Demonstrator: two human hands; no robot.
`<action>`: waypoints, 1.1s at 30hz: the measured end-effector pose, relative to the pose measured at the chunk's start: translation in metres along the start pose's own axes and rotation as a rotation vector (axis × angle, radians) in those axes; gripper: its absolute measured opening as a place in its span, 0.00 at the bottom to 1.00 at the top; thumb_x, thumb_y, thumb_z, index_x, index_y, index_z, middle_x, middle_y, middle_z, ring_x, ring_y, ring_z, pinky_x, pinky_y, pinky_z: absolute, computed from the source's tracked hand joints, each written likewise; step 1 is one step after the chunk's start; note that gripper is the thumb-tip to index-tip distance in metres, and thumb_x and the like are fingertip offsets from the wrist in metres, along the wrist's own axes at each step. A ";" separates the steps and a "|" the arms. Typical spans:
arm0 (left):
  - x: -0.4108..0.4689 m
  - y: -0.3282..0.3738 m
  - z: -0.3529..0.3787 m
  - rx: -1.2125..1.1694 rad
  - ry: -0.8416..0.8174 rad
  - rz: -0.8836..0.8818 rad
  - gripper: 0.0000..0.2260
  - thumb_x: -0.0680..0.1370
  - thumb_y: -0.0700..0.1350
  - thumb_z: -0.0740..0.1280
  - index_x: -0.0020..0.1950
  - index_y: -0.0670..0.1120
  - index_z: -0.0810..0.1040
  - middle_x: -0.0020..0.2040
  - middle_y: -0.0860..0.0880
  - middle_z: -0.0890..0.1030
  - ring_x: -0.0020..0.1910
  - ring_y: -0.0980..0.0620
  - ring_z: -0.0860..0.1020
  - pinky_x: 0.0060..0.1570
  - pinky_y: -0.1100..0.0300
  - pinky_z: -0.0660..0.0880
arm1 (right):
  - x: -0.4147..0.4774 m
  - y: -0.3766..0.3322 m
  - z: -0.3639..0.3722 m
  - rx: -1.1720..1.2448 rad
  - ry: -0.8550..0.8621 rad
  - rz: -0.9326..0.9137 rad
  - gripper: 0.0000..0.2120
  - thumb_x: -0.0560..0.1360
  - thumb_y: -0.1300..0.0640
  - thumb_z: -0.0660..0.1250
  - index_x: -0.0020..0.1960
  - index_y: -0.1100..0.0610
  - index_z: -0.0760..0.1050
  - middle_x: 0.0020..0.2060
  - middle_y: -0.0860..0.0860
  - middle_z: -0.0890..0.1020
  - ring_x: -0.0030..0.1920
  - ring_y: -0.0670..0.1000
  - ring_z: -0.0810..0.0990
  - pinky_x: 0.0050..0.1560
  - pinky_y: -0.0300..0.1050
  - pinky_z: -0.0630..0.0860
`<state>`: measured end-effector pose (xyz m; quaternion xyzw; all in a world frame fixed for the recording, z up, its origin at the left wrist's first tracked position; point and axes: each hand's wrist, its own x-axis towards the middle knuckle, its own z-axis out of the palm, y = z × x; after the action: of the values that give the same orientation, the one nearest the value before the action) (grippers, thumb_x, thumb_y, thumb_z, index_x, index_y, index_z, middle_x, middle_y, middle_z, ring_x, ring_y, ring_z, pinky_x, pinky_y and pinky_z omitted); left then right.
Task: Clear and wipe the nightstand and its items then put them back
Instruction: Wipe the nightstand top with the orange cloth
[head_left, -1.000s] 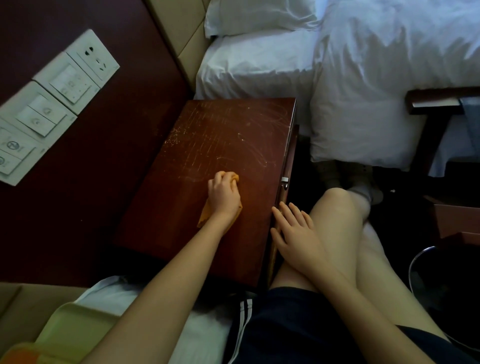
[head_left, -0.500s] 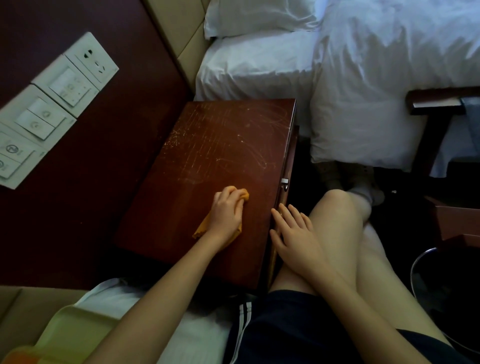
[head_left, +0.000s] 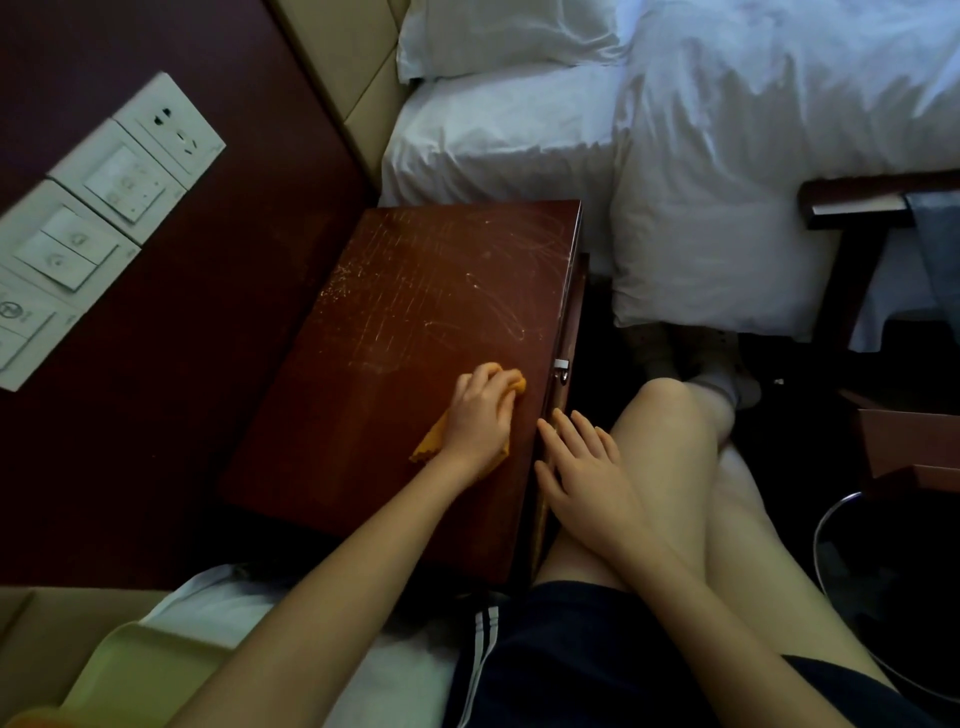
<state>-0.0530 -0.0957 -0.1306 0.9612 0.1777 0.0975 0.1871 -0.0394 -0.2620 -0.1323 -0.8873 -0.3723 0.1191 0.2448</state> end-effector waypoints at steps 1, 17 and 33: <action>-0.007 -0.007 -0.003 0.005 -0.006 0.029 0.14 0.79 0.42 0.60 0.64 0.47 0.75 0.61 0.47 0.73 0.58 0.48 0.68 0.56 0.61 0.65 | -0.001 0.000 0.000 0.004 0.000 -0.004 0.25 0.81 0.48 0.52 0.75 0.52 0.54 0.75 0.50 0.55 0.75 0.51 0.48 0.72 0.46 0.43; 0.023 0.010 0.003 0.018 0.094 -0.185 0.13 0.80 0.42 0.57 0.63 0.46 0.75 0.63 0.46 0.72 0.59 0.47 0.68 0.58 0.56 0.67 | -0.001 0.001 -0.001 0.011 0.020 -0.004 0.24 0.81 0.49 0.52 0.75 0.52 0.54 0.75 0.50 0.55 0.75 0.51 0.47 0.72 0.45 0.41; 0.041 0.003 0.002 -0.004 0.182 -0.343 0.12 0.80 0.43 0.57 0.61 0.47 0.75 0.63 0.47 0.72 0.60 0.48 0.68 0.58 0.59 0.64 | -0.002 0.001 -0.001 0.028 0.045 -0.015 0.24 0.80 0.50 0.53 0.75 0.53 0.56 0.75 0.51 0.58 0.75 0.52 0.49 0.72 0.46 0.44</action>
<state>-0.0143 -0.0839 -0.1260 0.9038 0.3548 0.1511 0.1857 -0.0395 -0.2644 -0.1317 -0.8834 -0.3715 0.1027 0.2665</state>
